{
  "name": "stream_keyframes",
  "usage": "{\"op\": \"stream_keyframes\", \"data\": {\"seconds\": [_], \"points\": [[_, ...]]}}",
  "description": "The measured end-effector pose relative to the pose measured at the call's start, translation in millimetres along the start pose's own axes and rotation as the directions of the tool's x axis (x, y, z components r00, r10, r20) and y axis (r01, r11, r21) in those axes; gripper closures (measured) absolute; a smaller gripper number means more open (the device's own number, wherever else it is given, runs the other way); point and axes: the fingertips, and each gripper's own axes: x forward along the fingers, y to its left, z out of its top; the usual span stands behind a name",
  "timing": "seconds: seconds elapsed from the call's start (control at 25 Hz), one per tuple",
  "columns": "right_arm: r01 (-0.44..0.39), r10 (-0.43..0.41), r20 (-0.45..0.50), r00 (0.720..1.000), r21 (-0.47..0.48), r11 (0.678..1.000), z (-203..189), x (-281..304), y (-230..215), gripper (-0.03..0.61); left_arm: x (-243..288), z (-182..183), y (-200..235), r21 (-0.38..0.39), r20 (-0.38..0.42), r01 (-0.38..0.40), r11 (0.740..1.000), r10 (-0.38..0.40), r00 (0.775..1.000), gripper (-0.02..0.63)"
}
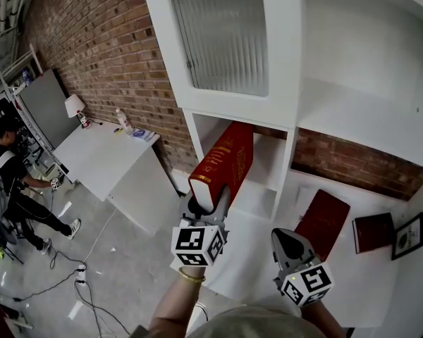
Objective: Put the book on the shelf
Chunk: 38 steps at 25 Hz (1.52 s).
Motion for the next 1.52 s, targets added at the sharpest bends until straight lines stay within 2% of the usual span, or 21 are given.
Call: {"op": "stream_keyframes", "data": {"seconds": [0.84, 1.52], "points": [[-0.004, 0.004, -0.017, 1.0, 0.007, 1.0, -3, 5, -4, 0.572, 51, -12, 1, 0.004, -0.039, 0.002, 1.0, -0.002, 0.999, 0.379], [0.002, -0.001, -0.023, 1.0, 0.013, 1.0, -6, 6, -7, 0.572, 94, -38, 5, 0.002, -0.14, 0.013, 1.0, -0.013, 0.99, 0.379]]}}
